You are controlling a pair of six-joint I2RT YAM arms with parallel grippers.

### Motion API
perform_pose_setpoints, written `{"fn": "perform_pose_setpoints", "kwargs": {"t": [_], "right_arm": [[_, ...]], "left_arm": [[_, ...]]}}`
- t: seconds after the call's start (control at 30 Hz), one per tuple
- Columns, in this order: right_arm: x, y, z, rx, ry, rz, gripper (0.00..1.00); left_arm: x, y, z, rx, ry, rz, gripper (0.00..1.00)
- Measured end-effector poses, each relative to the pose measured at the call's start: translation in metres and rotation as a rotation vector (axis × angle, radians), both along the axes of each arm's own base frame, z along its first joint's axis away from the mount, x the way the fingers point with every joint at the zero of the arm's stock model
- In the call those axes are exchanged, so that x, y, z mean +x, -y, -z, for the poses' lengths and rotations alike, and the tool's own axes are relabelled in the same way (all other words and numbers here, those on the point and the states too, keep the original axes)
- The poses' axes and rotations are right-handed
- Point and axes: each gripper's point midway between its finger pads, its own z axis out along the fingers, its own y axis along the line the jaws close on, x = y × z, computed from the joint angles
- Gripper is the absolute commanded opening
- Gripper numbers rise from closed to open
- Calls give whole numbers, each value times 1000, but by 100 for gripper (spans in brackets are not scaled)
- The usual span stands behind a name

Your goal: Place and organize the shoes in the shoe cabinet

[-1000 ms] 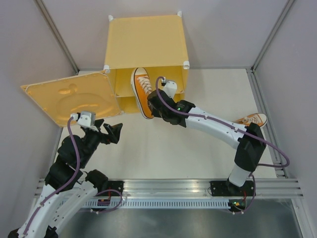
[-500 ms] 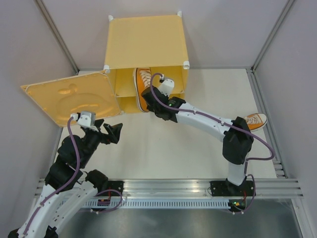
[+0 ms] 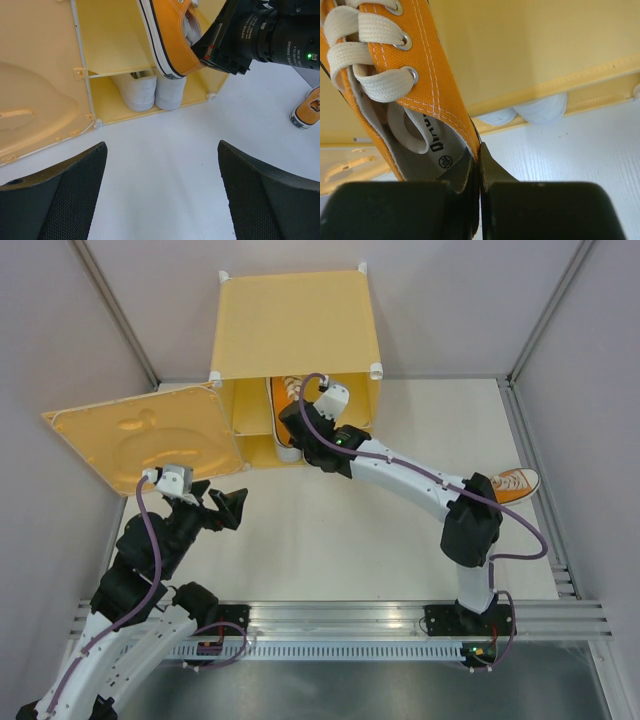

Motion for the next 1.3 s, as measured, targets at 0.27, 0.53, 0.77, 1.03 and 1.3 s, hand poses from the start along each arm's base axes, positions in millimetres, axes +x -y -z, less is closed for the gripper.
{"fn": "perform_pose_setpoints", "kwargs": {"t": [0.27, 0.53, 0.77, 1.03, 1.3], "right_arm": [[16, -8, -3, -13, 40, 14, 2], [27, -8, 13, -74, 53, 18, 2], [35, -6, 15, -82, 67, 29, 2], [44, -3, 13, -79, 78, 56, 2], [47, -5, 13, -76, 82, 63, 8]], "left_arm": [[0, 0, 0, 0, 0, 1, 94], [0, 1, 0, 0, 0, 4, 94], [-1, 0, -1, -2, 2, 5, 94], [-1, 0, -1, -3, 4, 4, 94], [-1, 0, -1, -4, 5, 5, 94]]}}
